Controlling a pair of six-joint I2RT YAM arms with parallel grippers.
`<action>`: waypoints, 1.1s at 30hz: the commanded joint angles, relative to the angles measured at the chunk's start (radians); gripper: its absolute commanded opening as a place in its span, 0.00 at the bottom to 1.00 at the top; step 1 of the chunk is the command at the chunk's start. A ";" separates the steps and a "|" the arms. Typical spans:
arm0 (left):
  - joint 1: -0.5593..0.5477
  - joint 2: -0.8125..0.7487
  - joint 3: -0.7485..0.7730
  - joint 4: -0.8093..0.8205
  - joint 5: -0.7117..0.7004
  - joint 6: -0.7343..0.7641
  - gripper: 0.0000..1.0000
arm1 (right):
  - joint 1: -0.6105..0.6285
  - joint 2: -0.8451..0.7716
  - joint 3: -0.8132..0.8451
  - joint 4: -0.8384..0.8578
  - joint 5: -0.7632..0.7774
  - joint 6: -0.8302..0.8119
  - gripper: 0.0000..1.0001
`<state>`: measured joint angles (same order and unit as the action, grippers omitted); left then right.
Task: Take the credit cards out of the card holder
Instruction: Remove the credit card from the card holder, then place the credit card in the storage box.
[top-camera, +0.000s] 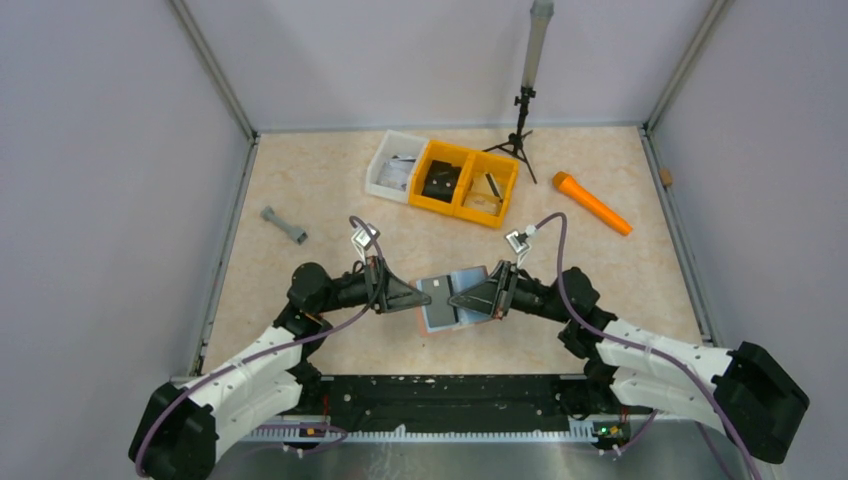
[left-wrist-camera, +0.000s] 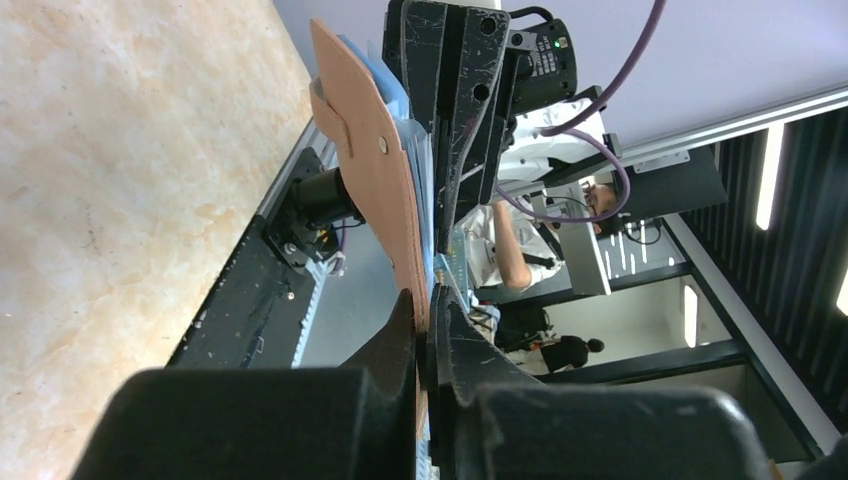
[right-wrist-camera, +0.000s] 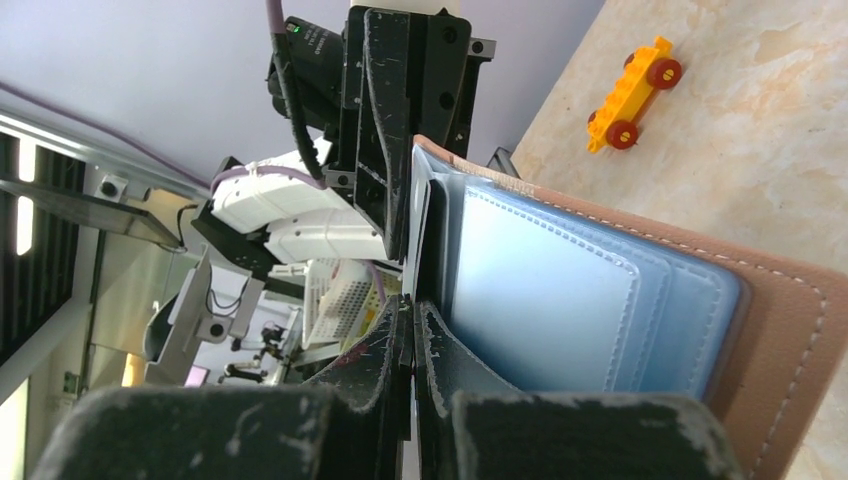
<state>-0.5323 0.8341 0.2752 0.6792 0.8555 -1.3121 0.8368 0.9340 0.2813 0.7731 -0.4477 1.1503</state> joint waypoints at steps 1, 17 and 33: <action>-0.004 -0.010 0.013 0.151 0.020 -0.064 0.00 | -0.046 -0.038 -0.005 0.057 -0.018 -0.003 0.00; 0.005 -0.069 0.122 -0.354 -0.052 0.195 0.00 | -0.204 -0.103 -0.002 -0.126 -0.096 -0.063 0.00; 0.122 -0.060 0.352 -1.127 -0.372 0.588 0.00 | -0.254 0.262 0.675 -0.889 0.228 -0.958 0.00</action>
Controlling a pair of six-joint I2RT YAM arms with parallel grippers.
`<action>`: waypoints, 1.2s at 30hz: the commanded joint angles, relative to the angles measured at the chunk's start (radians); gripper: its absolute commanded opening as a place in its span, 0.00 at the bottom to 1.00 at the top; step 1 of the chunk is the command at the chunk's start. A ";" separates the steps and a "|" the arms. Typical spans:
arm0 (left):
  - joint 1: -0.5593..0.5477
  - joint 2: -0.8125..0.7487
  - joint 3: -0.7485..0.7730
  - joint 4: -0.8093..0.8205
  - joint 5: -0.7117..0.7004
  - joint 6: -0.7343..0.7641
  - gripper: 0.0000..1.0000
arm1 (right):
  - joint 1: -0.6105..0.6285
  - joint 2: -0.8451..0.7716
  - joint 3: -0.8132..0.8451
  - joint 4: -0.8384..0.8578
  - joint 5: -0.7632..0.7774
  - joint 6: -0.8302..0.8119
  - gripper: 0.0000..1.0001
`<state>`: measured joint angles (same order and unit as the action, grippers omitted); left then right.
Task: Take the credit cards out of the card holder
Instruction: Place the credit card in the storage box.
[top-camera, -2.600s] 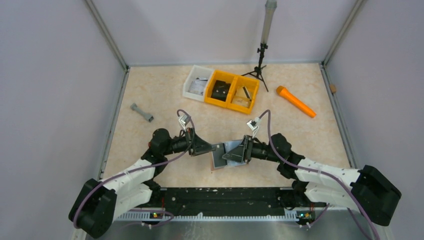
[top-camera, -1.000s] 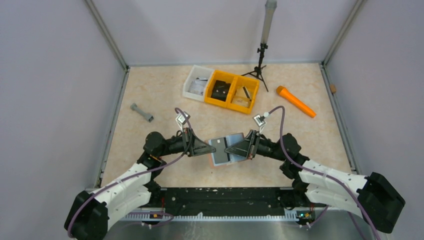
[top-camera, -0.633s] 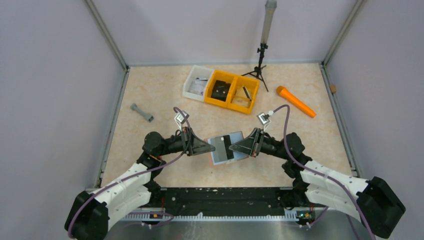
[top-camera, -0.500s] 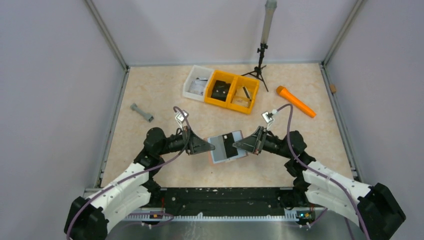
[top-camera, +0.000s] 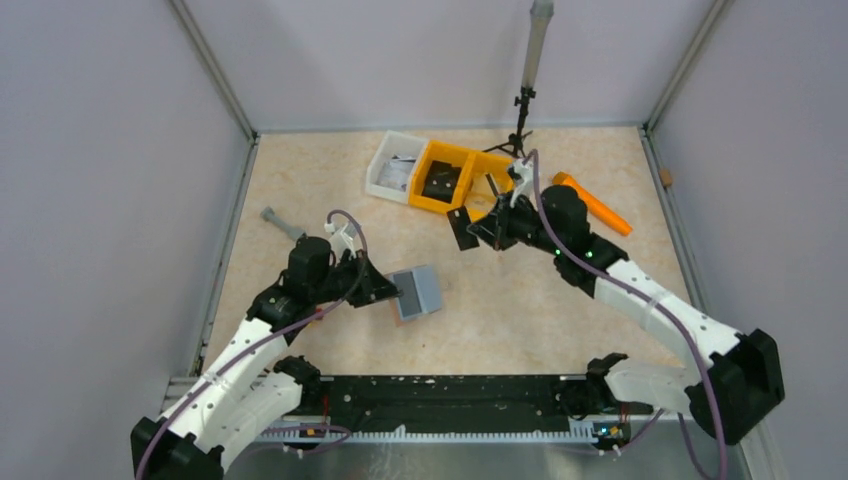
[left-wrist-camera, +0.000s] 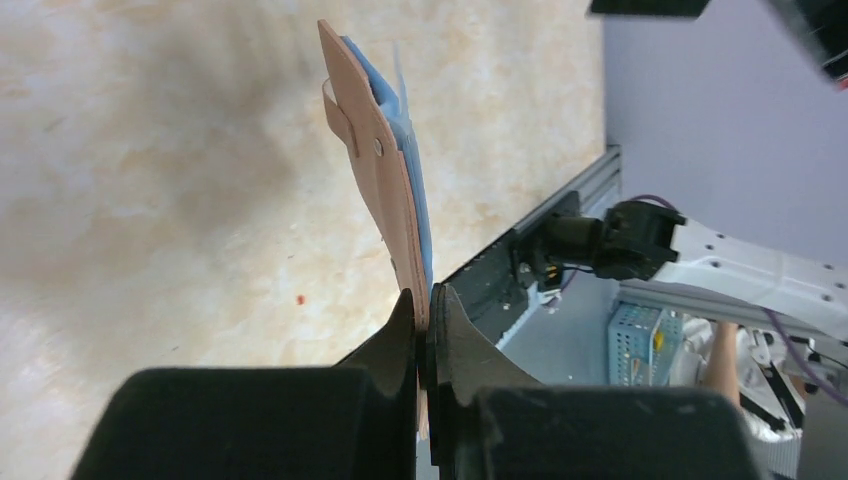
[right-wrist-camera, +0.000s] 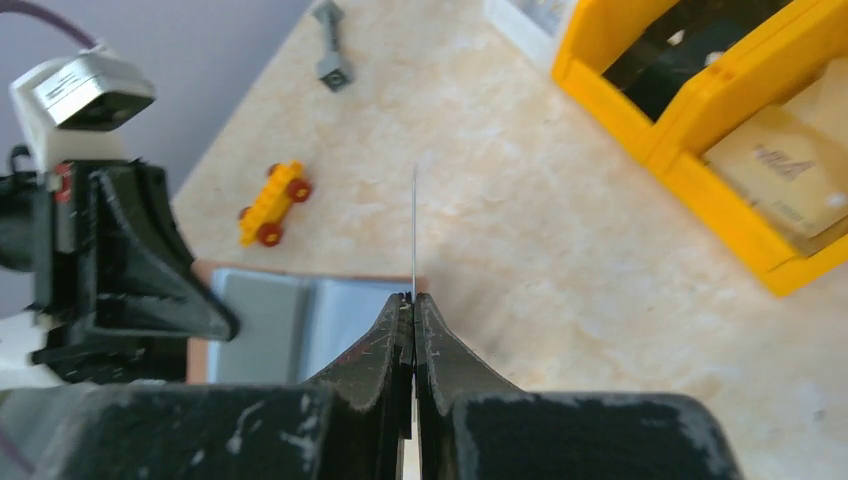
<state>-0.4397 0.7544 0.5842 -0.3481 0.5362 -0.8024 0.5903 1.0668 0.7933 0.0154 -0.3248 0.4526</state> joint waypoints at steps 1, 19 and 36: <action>0.036 0.027 0.043 -0.104 -0.047 0.083 0.00 | -0.007 0.176 0.210 -0.143 0.109 -0.296 0.00; 0.073 0.124 0.026 -0.065 0.017 0.115 0.00 | 0.059 0.772 0.666 0.201 0.612 -0.746 0.00; 0.102 0.154 0.001 -0.035 0.041 0.122 0.00 | 0.135 1.131 0.823 0.426 0.847 -1.077 0.00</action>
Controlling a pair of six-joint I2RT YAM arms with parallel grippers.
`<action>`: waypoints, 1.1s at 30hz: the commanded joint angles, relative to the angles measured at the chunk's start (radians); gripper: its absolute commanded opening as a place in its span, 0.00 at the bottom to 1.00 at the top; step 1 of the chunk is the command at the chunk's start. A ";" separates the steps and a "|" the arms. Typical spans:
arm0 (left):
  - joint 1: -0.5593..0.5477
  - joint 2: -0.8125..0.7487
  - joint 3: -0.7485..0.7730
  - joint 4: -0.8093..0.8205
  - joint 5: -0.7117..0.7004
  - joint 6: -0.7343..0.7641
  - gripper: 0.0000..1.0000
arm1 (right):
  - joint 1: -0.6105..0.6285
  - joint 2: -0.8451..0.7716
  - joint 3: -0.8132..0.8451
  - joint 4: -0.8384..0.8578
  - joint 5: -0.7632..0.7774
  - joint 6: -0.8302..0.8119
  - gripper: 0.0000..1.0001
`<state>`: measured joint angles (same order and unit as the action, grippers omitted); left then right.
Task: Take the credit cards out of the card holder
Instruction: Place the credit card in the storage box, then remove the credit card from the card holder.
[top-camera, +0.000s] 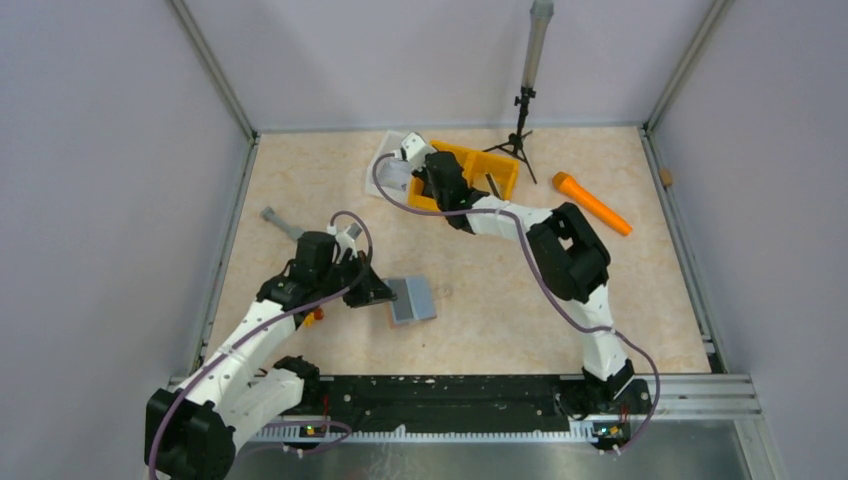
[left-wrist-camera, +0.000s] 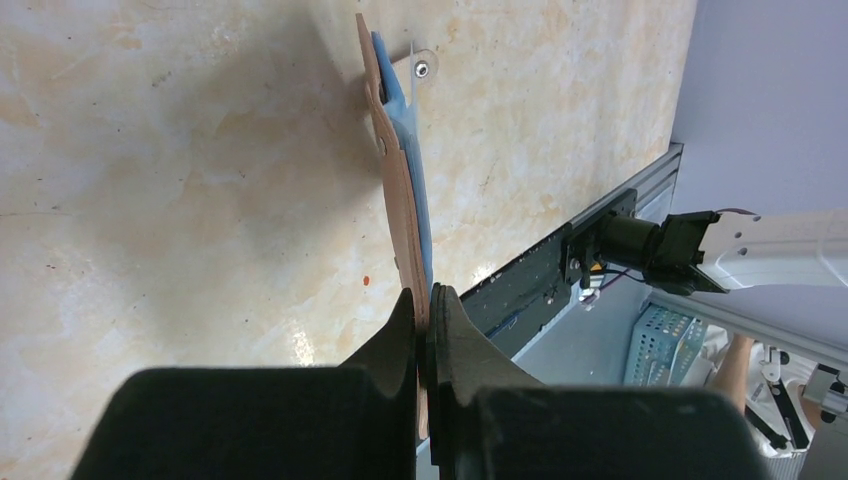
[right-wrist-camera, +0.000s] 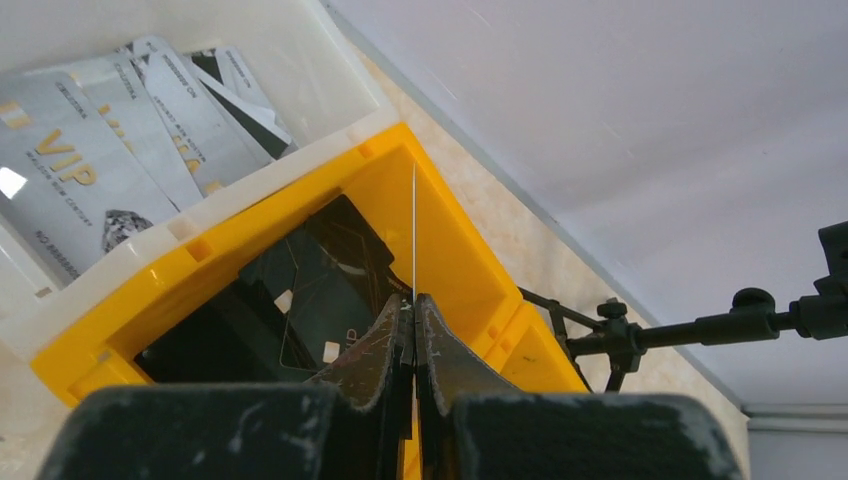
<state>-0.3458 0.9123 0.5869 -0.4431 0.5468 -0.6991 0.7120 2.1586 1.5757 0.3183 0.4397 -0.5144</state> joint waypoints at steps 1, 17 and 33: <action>0.010 -0.005 -0.006 0.062 0.033 0.017 0.00 | 0.014 0.045 0.029 0.142 0.085 -0.145 0.00; 0.021 -0.002 -0.017 0.064 0.053 0.021 0.00 | 0.022 -0.016 -0.080 0.172 -0.022 -0.242 0.41; 0.021 0.036 -0.043 0.073 0.083 0.023 0.11 | 0.036 -0.570 -0.356 -0.337 -0.410 0.489 0.54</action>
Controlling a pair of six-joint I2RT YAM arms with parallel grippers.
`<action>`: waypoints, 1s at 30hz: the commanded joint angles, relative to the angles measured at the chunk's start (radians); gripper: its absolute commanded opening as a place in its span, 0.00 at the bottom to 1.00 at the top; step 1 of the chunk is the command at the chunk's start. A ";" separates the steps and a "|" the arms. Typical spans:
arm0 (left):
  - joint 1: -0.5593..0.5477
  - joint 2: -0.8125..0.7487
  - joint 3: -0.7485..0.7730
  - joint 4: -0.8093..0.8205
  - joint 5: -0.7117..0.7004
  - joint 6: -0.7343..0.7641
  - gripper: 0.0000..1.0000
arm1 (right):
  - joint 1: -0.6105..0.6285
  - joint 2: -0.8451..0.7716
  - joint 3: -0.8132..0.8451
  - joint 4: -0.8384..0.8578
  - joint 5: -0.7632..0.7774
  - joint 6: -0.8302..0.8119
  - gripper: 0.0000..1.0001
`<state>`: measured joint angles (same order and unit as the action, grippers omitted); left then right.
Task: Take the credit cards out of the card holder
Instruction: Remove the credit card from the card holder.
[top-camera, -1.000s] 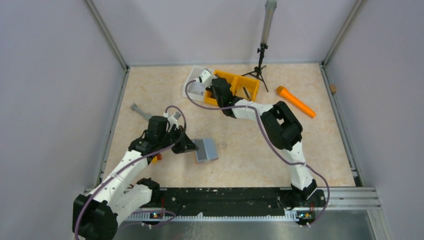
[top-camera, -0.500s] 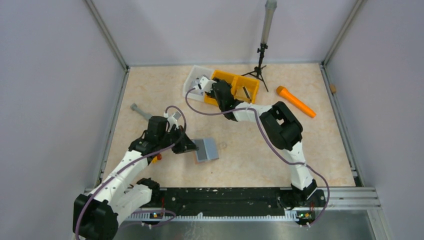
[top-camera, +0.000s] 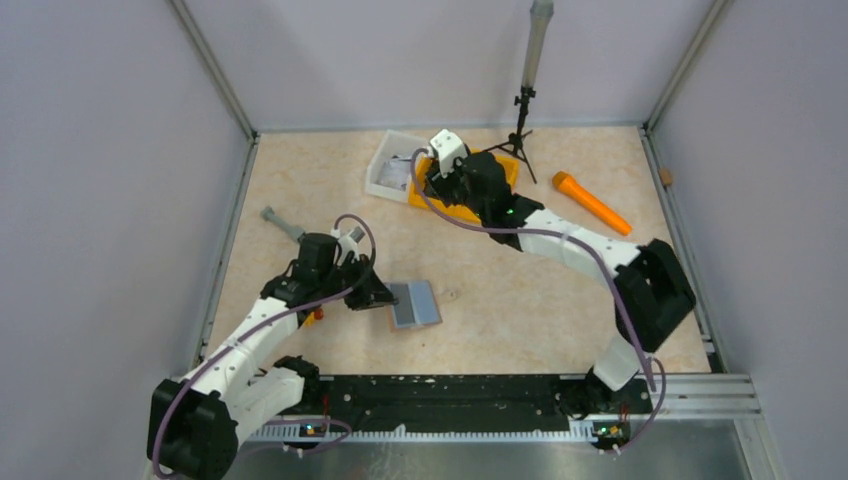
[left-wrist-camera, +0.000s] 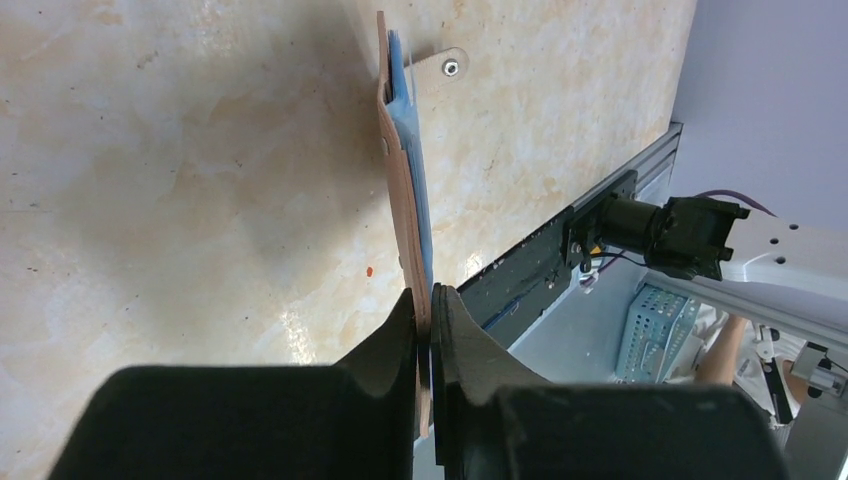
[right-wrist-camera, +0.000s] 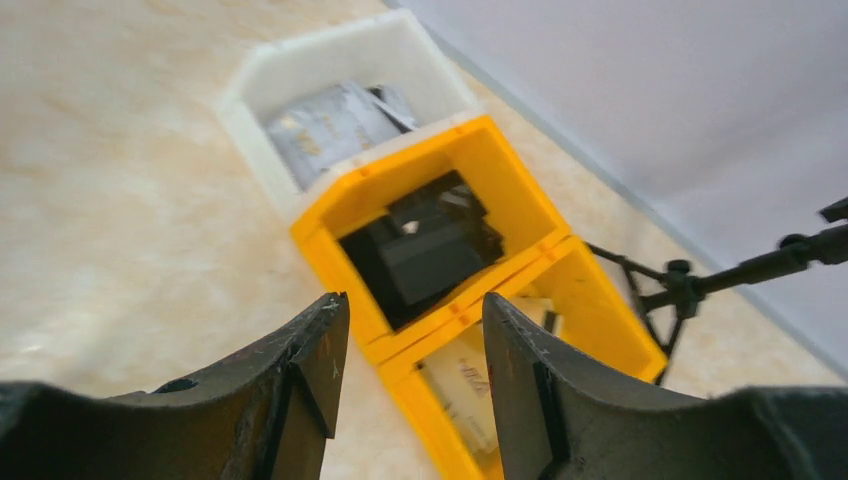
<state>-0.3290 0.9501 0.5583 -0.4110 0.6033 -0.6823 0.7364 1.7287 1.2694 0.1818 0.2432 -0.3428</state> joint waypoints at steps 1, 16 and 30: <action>0.004 0.000 -0.017 0.044 0.028 0.006 0.11 | 0.014 -0.179 -0.081 -0.226 -0.254 0.390 0.56; -0.049 0.128 -0.066 0.081 -0.052 0.013 0.08 | 0.308 -0.513 -0.698 -0.001 -0.285 0.863 0.48; -0.104 0.198 -0.021 0.058 -0.078 0.022 0.20 | 0.382 -0.282 -0.580 0.026 -0.262 0.932 0.20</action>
<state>-0.4274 1.1469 0.5049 -0.3676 0.5259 -0.6765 1.1110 1.3865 0.6521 0.1196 -0.0135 0.5285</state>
